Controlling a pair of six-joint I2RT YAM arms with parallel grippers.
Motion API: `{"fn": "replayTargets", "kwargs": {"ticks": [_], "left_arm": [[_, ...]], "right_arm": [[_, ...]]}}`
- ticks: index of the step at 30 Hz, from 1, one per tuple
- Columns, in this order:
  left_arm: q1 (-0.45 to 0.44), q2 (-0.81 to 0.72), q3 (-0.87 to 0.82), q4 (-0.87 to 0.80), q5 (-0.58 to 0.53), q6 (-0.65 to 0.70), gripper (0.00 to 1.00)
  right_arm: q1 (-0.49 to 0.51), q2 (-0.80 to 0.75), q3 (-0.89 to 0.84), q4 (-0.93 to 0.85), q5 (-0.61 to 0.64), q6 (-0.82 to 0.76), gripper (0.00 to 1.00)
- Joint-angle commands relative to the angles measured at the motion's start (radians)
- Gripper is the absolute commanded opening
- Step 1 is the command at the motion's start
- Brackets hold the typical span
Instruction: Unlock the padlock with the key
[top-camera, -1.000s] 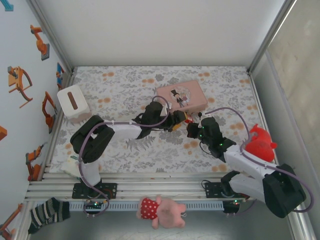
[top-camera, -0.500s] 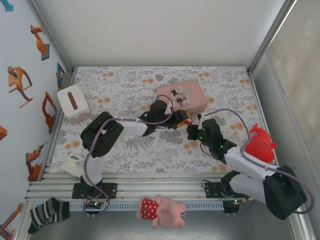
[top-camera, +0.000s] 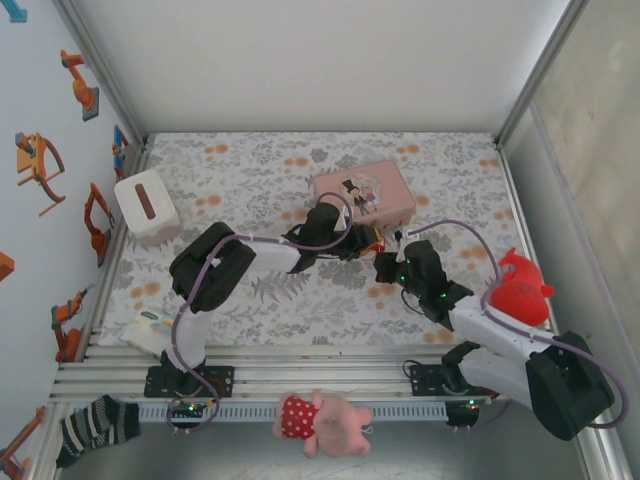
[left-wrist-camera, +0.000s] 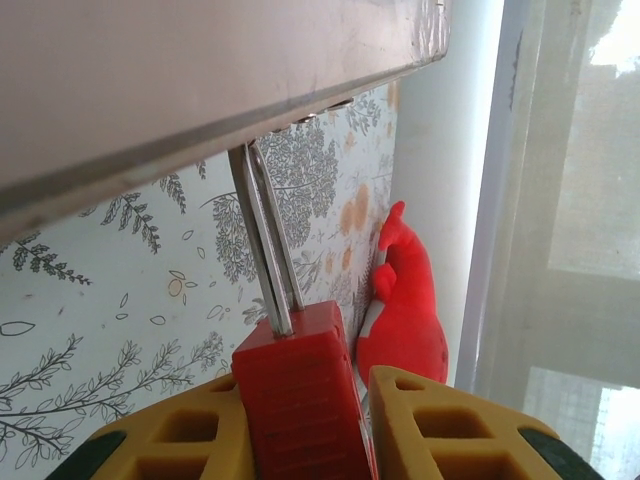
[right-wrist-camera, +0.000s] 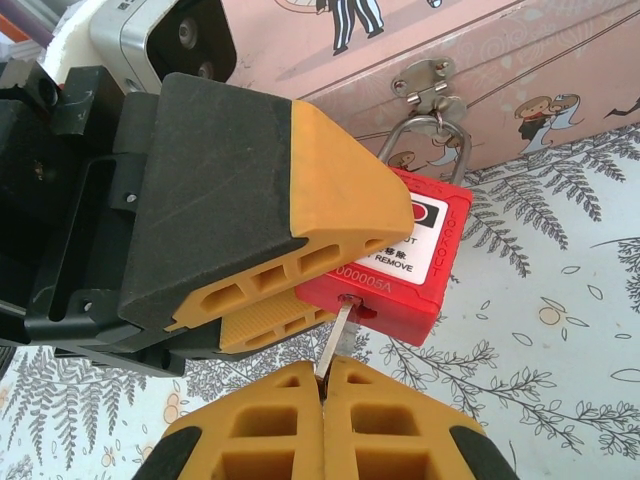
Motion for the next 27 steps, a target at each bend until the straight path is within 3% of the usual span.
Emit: {"fn": "replayTargets", "kwargs": {"ticks": [1,8,13,17,21,27], "left_arm": [[-0.003,0.02,0.025,0.036,0.021,-0.009,0.13],[0.003,-0.002,0.012,0.026,0.007,-0.004,0.0],[0.005,-0.015,-0.005,0.029,0.0,-0.002,0.0],[0.012,-0.024,-0.018,0.039,0.002,0.001,0.0],[0.012,-0.045,-0.023,0.018,-0.005,0.026,0.0],[0.009,-0.06,-0.014,-0.006,-0.003,0.056,0.0]], "right_arm": [[-0.002,-0.03,0.012,0.009,-0.011,-0.041,0.0],[-0.002,-0.013,0.061,-0.075,-0.037,-0.104,0.0],[-0.002,-0.034,0.113,-0.19,-0.013,-0.134,0.34],[-0.002,-0.096,0.117,-0.246,0.024,-0.102,0.47],[-0.002,-0.149,0.156,-0.36,0.053,-0.053,0.5],[-0.003,-0.172,0.289,-0.518,-0.004,0.02,0.46]]}}
